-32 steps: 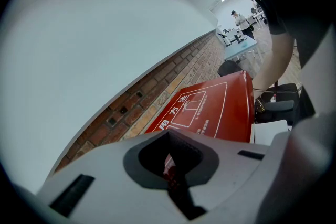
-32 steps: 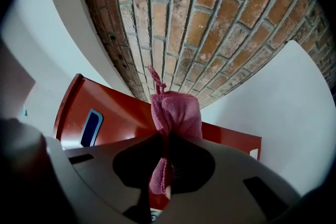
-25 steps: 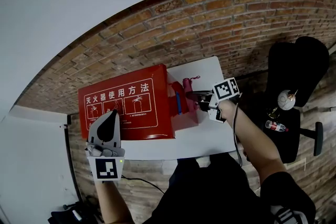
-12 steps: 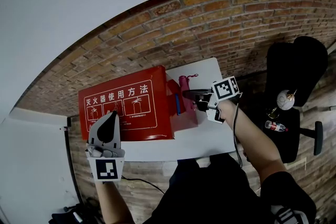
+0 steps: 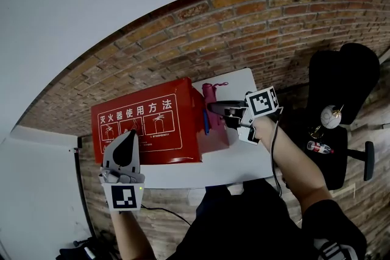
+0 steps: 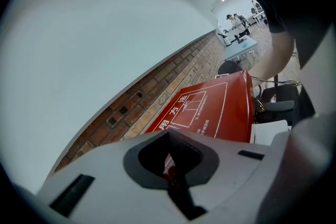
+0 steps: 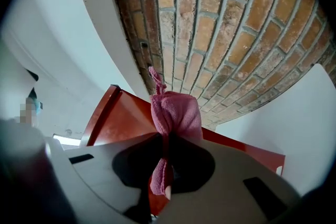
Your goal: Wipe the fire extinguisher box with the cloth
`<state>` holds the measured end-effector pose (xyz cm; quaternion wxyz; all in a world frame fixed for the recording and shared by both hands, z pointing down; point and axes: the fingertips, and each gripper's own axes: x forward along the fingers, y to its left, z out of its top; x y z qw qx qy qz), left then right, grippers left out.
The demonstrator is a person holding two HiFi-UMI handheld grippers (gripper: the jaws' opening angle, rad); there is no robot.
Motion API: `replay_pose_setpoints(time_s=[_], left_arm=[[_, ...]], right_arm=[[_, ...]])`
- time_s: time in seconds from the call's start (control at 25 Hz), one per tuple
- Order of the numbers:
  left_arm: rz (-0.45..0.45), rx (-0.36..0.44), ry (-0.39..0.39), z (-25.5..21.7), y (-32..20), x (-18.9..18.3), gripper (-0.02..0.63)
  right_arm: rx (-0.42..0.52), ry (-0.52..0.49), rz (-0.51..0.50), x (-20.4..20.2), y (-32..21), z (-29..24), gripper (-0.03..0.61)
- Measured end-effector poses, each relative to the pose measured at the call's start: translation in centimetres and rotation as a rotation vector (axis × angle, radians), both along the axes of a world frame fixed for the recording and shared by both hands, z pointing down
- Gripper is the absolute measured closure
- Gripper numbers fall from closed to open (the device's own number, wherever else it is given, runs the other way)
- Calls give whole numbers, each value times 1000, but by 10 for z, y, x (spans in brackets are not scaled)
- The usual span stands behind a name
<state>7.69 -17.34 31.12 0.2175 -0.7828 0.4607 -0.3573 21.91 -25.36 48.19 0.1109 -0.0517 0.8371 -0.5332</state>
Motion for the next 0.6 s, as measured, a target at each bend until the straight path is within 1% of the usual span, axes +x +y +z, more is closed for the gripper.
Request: replay_pose_setpoints(time_s=[0.08, 0.2, 0.4, 0.52, 0.6], left_arm=[[1, 0, -1, 0, 0, 0, 601], [-8, -8, -2, 1, 0, -1, 601], [-5, 3, 12, 1, 0, 0, 601], [-4, 7, 19, 0, 0, 1, 601], [-3, 3, 8, -1, 0, 1, 601]], right_arm=[[16, -6, 1, 1, 0, -9, 528], [37, 17, 10, 2, -2, -15, 528], [75, -42, -3, 1, 0, -42, 528], [92, -53, -8, 1, 1, -55, 528], [100, -60, -13, 1, 3, -63, 528]])
